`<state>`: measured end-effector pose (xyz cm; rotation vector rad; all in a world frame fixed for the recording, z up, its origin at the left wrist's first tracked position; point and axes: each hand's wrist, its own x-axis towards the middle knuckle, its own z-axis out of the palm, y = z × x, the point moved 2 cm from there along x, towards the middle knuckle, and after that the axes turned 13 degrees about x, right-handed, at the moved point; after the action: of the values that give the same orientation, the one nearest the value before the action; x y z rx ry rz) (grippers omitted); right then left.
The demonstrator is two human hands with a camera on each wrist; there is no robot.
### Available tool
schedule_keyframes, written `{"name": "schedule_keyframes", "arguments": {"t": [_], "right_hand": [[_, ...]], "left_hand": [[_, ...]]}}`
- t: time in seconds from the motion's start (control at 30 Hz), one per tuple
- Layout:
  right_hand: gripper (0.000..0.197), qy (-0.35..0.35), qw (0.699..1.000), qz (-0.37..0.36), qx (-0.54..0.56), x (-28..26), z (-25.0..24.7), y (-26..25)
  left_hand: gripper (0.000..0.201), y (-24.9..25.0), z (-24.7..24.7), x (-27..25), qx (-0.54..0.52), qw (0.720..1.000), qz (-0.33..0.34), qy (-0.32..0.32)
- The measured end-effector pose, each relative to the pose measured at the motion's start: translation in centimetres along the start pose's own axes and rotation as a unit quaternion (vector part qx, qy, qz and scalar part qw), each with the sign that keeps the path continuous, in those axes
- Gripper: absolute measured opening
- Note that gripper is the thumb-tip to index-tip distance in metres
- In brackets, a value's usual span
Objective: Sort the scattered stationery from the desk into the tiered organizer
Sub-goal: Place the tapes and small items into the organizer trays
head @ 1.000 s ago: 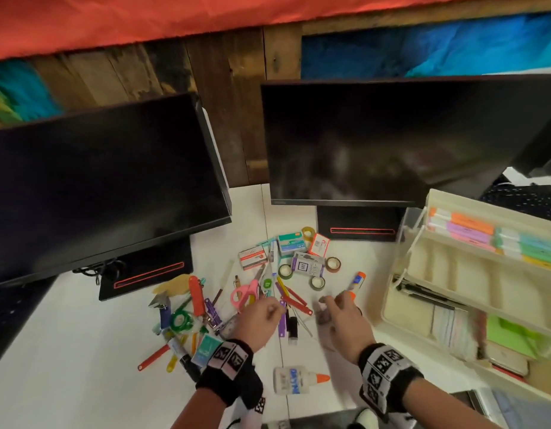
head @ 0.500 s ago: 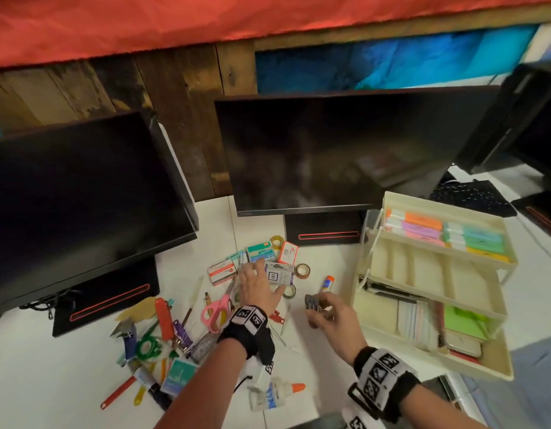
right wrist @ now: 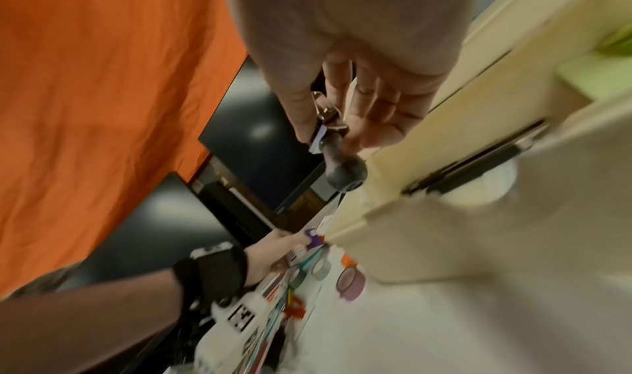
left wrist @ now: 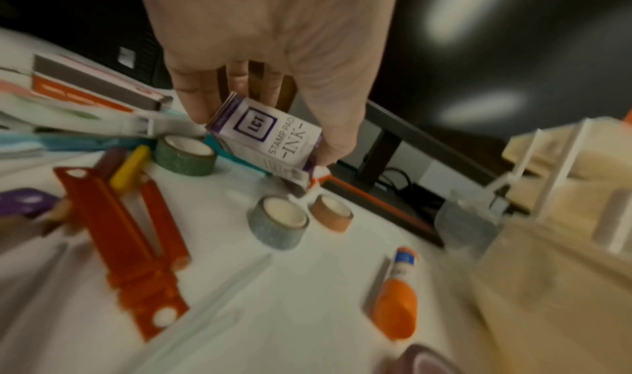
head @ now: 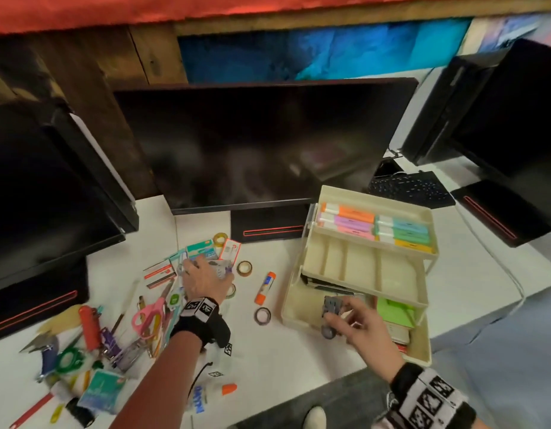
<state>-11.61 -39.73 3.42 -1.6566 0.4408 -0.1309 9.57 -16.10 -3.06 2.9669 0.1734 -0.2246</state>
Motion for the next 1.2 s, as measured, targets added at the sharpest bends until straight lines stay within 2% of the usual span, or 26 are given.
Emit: {"name": "schedule_keyframes", "arguments": {"t": [0.1, 0.2, 0.27, 0.4, 0.5, 0.6, 0.73, 0.87, 1.0, 1.1, 1.2], "right_hand": [[0.009, 0.043, 0.999, 0.0, 0.026, 0.7, -4.1, 0.0], [0.007, 0.09, 0.995, -0.029, 0.028, 1.5, -7.8, -0.3], [0.009, 0.117, 0.992, -0.032, 0.034, 2.0, -9.7, -0.2], [0.013, 0.136, 0.99, -0.02, 0.034, 2.5, -12.2, 0.6], [0.01, 0.14, 0.99, -0.006, 0.032, 2.2, -13.0, 1.1], [0.004, 0.135, 0.991, 0.014, 0.018, 1.2, -13.3, 2.2], [0.004, 0.149, 0.988, 0.035, 0.023, 0.1, -13.8, 3.2], [0.009, 0.16, 0.986, 0.04, 0.034, -0.2, -14.5, 3.3], [0.008, 0.151, 0.988, 0.031, 0.018, -0.1, -14.8, 2.9], [0.009, 0.159, 0.987, 0.023, -0.004, 0.0, -15.0, 2.7], [0.006, 0.152, 0.988, 0.026, -0.007, 0.1, -15.1, 2.7]], "left_hand": [[0.078, -0.4, -1.9, -1.1, -0.089, 0.995, -0.016, 0.047], [0.073, 1.5, -4.6, -4.5, -0.19, 0.974, 0.02, 0.12], [0.069, 4.5, -5.7, -8.0, -0.222, 0.964, 0.101, 0.107], [0.07, 11.7, -4.1, -14.4, -0.201, 0.923, 0.326, 0.033], [0.064, 16.1, -1.6, -18.1, -0.144, 0.898, 0.413, -0.04], [0.067, 18.9, 0.2, -20.2, -0.109, 0.891, 0.433, -0.076], [0.066, 19.9, 1.2, -20.6, -0.091, 0.895, 0.433, -0.056], [0.058, 19.5, 1.6, -21.4, -0.069, 0.871, 0.484, -0.047], [0.053, 19.9, 2.2, -21.9, 0.001, 0.852, 0.511, -0.113], [0.052, 20.6, 2.7, -21.8, 0.029, 0.835, 0.531, -0.141], [0.049, 21.1, 2.6, -21.6, 0.048, 0.821, 0.534, -0.196]]}}
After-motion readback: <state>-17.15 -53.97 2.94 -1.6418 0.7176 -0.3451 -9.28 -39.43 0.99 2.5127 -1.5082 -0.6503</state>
